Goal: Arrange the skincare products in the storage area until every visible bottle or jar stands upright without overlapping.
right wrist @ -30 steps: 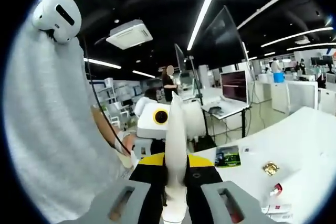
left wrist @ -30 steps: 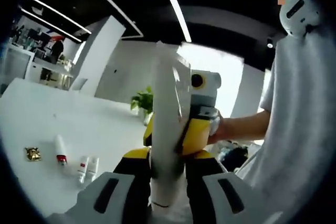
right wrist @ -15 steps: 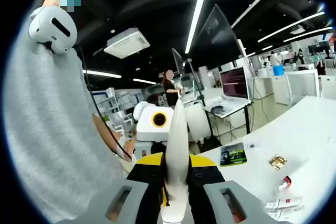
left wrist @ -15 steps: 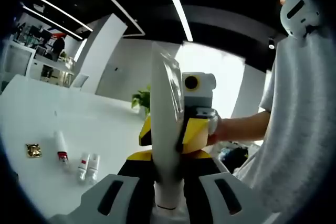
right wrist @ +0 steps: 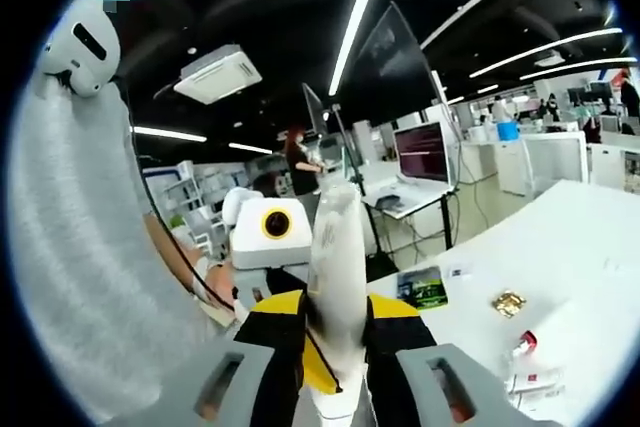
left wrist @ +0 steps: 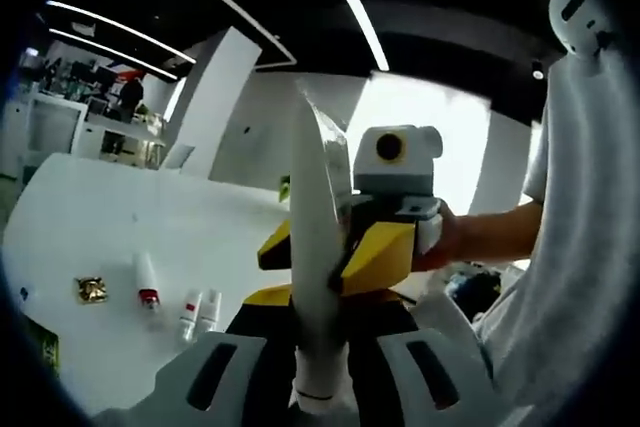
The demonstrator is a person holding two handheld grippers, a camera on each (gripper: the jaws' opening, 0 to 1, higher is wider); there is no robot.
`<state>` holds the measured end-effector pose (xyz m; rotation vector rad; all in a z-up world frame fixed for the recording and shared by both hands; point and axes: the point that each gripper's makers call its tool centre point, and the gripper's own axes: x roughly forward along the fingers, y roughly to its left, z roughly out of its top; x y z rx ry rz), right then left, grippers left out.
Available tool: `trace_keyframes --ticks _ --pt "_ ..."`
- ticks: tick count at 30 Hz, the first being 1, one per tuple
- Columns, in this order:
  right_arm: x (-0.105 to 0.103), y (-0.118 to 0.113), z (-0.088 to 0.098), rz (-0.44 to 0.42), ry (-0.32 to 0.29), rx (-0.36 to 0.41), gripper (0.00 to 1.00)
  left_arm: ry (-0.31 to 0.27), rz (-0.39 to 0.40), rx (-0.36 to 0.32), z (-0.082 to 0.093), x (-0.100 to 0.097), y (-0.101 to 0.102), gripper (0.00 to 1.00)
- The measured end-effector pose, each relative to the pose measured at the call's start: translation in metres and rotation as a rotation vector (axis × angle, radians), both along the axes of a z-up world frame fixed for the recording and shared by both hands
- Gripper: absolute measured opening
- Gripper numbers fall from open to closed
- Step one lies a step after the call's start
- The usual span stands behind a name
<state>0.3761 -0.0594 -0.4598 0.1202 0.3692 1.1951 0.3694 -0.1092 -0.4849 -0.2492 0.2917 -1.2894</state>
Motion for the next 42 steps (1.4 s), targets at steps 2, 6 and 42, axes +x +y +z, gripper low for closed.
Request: trace_keyframes --ticks 2,6,42 --pt "0.003 0.0 -0.002 -0.018 -0.019 -0.04 0.19 -0.05 0.039 0.049 -0.004 0.006 0.002 0.14" --pt "0.018 0.003 -0.008 -0.156 -0.024 -0.098 0.23 -0.126 0.151 0.15 -0.013 0.021 0.013 0.13" --pt "0.048 0.013 -0.013 -0.465 0.063 -0.069 0.29 -0.338 0.404 0.382 -0.026 0.056 0.042 0.16"
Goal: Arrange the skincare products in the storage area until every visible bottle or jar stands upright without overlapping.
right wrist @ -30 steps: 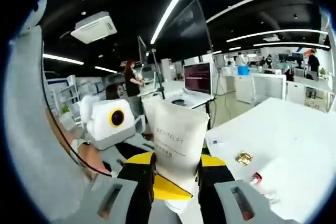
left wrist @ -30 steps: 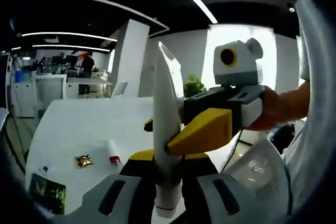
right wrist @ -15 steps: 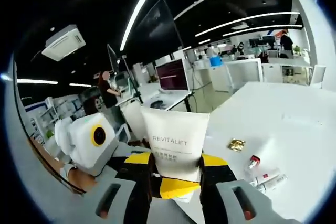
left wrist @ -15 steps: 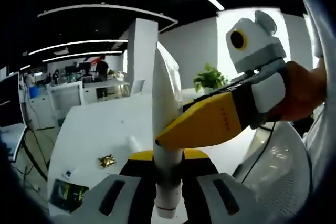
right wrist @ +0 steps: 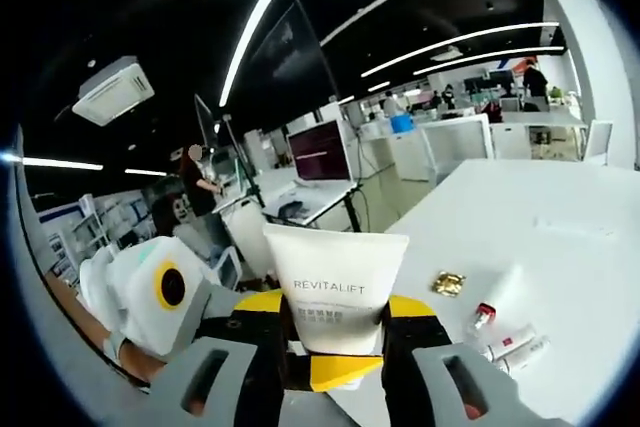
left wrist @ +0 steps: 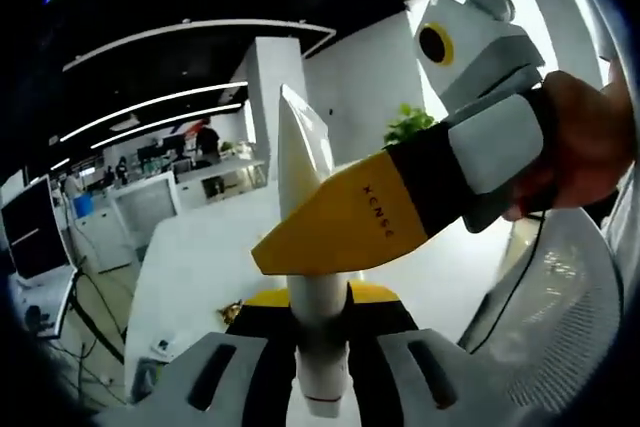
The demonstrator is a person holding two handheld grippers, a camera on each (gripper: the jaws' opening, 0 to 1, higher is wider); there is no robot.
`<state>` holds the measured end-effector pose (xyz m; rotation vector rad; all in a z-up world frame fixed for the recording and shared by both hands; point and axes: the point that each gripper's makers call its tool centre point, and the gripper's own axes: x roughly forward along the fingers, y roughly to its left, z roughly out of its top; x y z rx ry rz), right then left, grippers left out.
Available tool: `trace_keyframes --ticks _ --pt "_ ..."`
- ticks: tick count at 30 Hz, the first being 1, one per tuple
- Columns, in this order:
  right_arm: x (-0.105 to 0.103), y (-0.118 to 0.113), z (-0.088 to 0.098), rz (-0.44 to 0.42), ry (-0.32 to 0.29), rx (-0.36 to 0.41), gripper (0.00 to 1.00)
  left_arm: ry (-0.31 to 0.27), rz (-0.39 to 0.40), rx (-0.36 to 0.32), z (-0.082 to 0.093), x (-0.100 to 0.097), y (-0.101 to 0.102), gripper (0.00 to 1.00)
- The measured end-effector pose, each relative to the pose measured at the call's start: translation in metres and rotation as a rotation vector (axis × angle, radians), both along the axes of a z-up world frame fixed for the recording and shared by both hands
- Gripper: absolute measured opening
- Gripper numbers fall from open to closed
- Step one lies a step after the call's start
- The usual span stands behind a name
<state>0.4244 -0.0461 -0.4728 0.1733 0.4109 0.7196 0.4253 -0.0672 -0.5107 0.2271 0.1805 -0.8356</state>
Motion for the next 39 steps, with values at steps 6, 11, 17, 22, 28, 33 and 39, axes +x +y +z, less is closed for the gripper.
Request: trace_keyframes --ticks 6,11,17,22,28,33,39 --pt "-0.001 -0.002 0.002 0.015 -0.021 -0.007 0.28 -0.029 -0.008 0.007 0.002 0.001 -0.002 0.19" --pt "-0.003 -0.003 0.001 0.042 -0.062 -0.076 0.28 -0.024 -0.027 0.006 0.001 0.0 -0.006 0.19" --pt "-0.001 -0.01 0.0 0.031 -0.047 -0.067 0.29 -0.022 -0.052 0.0 0.001 -0.003 -0.009 0.19" --pt "0.003 -0.022 0.001 0.008 -0.042 -0.063 0.29 0.003 -0.07 -0.036 0.003 -0.005 -0.012 0.19" --pt "0.011 -0.046 0.005 -0.039 -0.051 -0.064 0.29 0.036 -0.076 -0.038 -0.002 -0.004 -0.013 0.22" --pt "0.016 -0.067 0.007 -0.072 -0.058 -0.075 0.29 0.063 -0.062 -0.039 -0.005 -0.001 -0.01 0.2" --pt "0.018 -0.093 0.007 -0.126 -0.056 -0.076 0.29 0.084 -0.027 -0.044 -0.002 0.007 0.0 0.24"
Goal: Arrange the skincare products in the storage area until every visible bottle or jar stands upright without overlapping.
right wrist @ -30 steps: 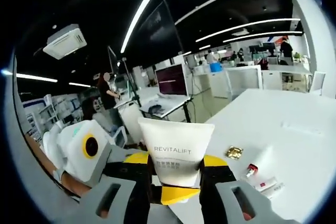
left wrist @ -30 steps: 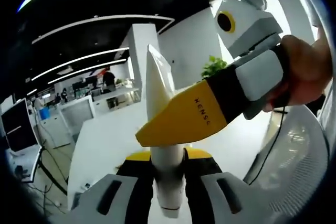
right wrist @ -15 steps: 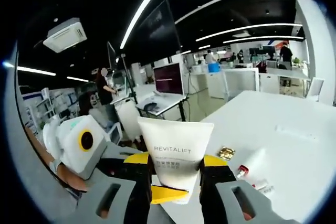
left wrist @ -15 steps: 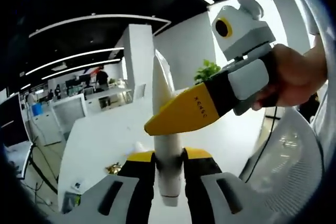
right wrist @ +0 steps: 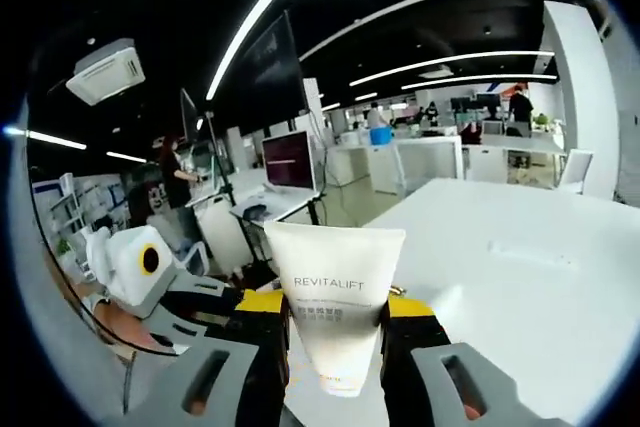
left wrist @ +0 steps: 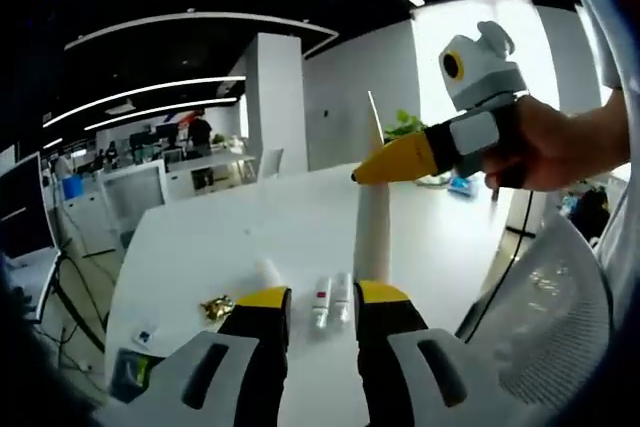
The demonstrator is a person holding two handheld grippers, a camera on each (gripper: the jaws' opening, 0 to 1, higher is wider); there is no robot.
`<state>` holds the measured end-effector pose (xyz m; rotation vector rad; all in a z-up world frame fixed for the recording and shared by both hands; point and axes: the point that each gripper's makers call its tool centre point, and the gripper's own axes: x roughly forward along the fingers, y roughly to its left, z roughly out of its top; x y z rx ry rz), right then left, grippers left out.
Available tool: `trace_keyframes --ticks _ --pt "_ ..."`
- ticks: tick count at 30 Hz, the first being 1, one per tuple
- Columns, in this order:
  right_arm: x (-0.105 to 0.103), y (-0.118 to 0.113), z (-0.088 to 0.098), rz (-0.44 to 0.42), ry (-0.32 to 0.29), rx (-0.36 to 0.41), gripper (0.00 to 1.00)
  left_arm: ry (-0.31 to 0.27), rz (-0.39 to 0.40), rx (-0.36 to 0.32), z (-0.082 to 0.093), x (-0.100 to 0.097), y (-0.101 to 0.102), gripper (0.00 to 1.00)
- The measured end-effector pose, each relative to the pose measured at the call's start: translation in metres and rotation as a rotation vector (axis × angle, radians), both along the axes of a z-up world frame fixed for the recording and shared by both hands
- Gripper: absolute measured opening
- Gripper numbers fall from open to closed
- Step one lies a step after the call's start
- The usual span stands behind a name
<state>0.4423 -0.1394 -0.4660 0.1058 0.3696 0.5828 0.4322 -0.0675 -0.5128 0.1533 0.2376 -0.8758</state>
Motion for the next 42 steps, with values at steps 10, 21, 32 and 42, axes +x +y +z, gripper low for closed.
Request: trace_keyframes --ticks 10,21,32,42 --pt "0.007 -0.029 -0.004 -0.063 0.016 0.007 0.29 -0.007 0.031 0.235 -0.024 0.008 0.034 0.31" --pt "0.025 -0.049 0.0 -0.111 0.0 0.003 0.3 0.016 -0.006 0.34 -0.065 0.002 0.033 0.3" --pt "0.046 -0.066 0.001 -0.134 -0.002 -0.025 0.3 0.051 -0.002 0.365 -0.075 0.001 0.037 0.3" --pt "0.066 -0.067 0.006 -0.136 -0.019 -0.037 0.3 0.062 0.001 0.378 -0.079 0.001 0.038 0.34"
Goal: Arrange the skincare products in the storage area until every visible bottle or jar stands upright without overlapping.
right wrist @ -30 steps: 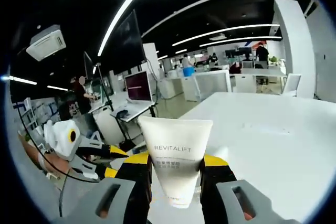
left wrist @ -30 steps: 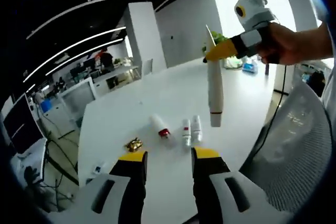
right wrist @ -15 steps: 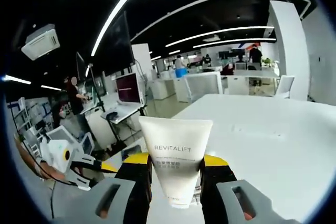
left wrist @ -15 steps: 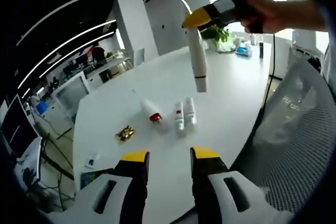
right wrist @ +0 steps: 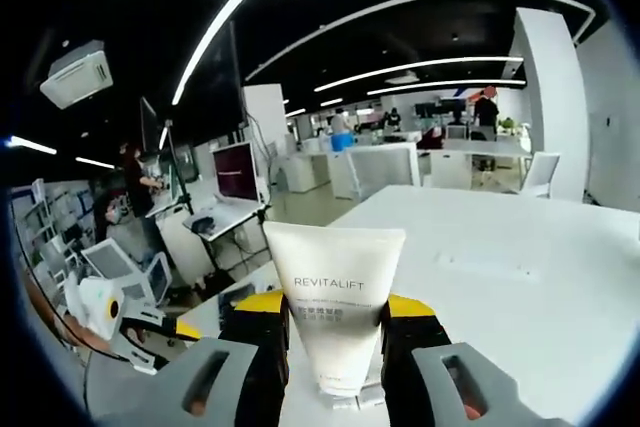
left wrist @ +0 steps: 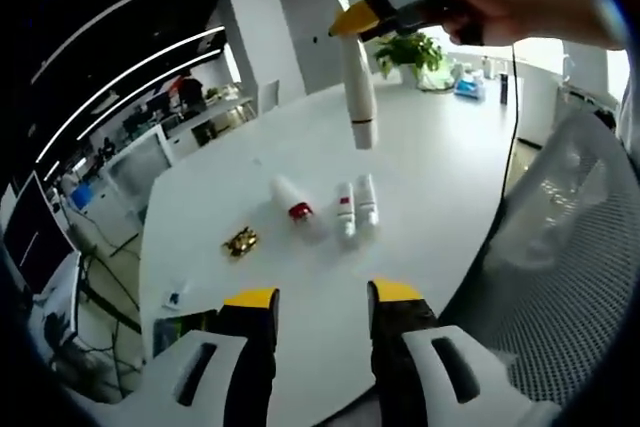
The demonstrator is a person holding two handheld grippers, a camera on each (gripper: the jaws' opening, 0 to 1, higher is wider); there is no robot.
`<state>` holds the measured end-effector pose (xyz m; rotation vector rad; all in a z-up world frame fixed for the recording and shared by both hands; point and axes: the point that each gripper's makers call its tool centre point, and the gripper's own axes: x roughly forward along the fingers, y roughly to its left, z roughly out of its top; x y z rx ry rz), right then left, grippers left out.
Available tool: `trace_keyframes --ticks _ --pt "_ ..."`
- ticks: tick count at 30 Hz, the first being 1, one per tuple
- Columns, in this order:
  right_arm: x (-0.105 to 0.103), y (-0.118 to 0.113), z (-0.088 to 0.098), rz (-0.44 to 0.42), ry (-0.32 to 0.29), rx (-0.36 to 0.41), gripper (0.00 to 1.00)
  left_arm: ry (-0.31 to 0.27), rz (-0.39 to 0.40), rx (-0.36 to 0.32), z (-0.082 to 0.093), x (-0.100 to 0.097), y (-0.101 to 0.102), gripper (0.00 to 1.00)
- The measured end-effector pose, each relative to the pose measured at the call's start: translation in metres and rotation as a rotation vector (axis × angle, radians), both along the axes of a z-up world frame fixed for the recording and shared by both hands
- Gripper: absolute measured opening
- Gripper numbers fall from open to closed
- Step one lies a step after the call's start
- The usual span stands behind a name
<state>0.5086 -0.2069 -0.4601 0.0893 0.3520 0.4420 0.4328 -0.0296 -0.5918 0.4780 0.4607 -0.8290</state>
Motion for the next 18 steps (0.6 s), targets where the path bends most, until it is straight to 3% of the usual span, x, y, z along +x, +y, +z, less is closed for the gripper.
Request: trace_keyframes --ticks 18 --pt "0.025 -0.004 0.01 -0.023 -0.025 -0.02 0.3 -0.005 -0.012 0.018 -0.002 -0.001 0.001 0.32"
